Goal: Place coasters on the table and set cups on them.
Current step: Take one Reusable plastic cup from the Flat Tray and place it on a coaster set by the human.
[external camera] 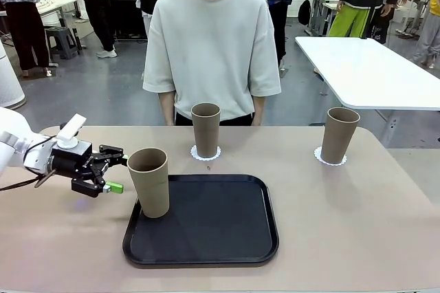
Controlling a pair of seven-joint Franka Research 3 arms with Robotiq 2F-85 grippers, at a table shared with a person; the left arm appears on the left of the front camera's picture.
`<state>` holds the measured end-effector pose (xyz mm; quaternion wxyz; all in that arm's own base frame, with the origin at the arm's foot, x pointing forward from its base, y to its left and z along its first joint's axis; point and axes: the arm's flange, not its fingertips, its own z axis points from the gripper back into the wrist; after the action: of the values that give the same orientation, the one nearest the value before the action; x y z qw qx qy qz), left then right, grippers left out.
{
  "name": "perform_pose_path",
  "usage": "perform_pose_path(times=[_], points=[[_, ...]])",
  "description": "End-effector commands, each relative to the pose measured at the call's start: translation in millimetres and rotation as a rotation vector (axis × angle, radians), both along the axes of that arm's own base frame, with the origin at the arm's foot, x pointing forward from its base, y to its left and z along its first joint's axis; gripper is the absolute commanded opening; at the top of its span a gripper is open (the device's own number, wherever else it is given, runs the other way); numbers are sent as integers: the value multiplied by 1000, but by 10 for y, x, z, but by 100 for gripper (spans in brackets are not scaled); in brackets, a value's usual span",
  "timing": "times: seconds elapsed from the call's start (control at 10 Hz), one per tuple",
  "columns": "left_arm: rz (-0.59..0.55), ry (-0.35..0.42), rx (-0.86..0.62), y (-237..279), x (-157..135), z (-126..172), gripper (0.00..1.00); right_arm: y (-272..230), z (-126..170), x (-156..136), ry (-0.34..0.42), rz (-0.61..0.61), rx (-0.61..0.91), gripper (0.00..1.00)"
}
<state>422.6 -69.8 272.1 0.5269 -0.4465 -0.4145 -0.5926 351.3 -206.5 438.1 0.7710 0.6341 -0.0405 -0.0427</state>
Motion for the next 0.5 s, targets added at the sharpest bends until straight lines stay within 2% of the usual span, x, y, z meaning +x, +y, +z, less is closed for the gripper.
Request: perform_pose_path(times=[0.0,0.4], points=[[-30,-53,-29,-39,-57,-72,100,-1,-7,-9,-13,4,8,100],[-56,-62,-29,-114,-111,-108,100,-1,-7,-9,-13,4,8,100]])
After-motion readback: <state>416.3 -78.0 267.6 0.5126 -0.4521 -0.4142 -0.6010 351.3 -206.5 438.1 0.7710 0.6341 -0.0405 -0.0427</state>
